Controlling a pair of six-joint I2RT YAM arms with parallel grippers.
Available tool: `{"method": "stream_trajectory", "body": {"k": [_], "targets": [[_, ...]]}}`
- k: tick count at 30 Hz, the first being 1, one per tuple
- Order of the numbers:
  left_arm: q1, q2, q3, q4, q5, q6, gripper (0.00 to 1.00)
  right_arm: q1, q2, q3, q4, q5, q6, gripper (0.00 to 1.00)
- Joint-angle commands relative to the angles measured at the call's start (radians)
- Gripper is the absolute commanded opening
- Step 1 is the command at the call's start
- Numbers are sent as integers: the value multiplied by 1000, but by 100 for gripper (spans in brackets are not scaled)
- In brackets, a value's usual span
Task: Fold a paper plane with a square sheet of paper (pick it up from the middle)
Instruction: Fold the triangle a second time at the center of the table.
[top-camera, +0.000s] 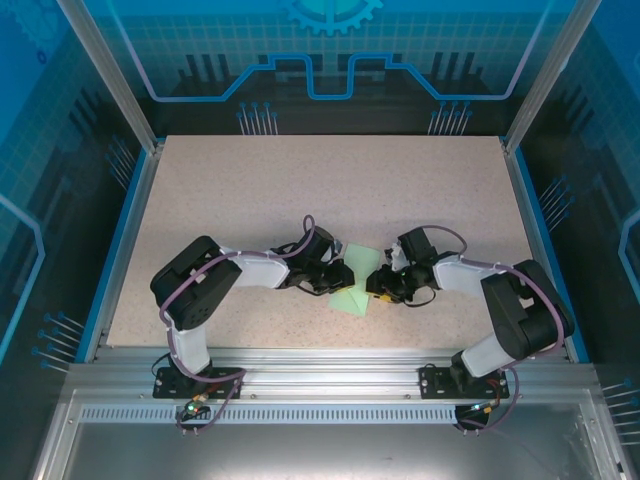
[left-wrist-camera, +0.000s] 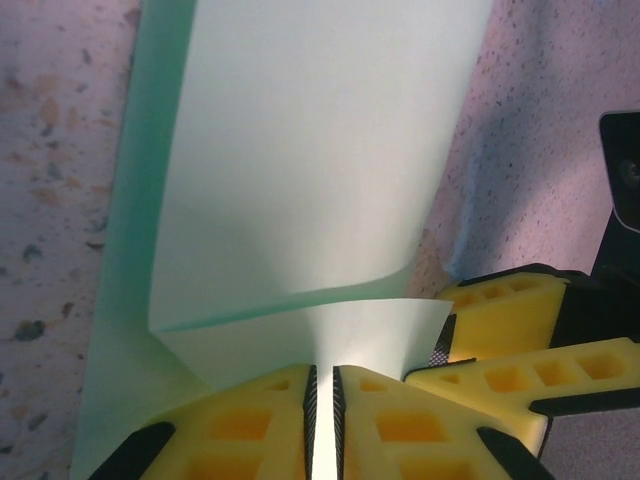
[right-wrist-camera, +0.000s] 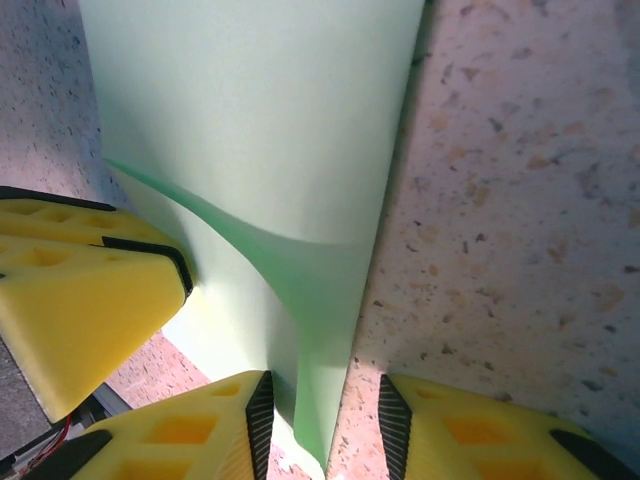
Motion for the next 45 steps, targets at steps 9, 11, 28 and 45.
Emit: {"method": "stream_trajectory", "body": {"k": [9,11,28,45], "targets": [[-2,20,34,-59,-10,36,15,29,61,32,106,-37,11,32],[-1,24,36,-70,-14,38,15,33,59,35,111,-40,17,31],[-1,44,44,-79,-15,41,15,56,97,78,115,-19,29,32],[-2,34,42,-85,-17,40,14,64,60,114,40,40,30,29]]}}
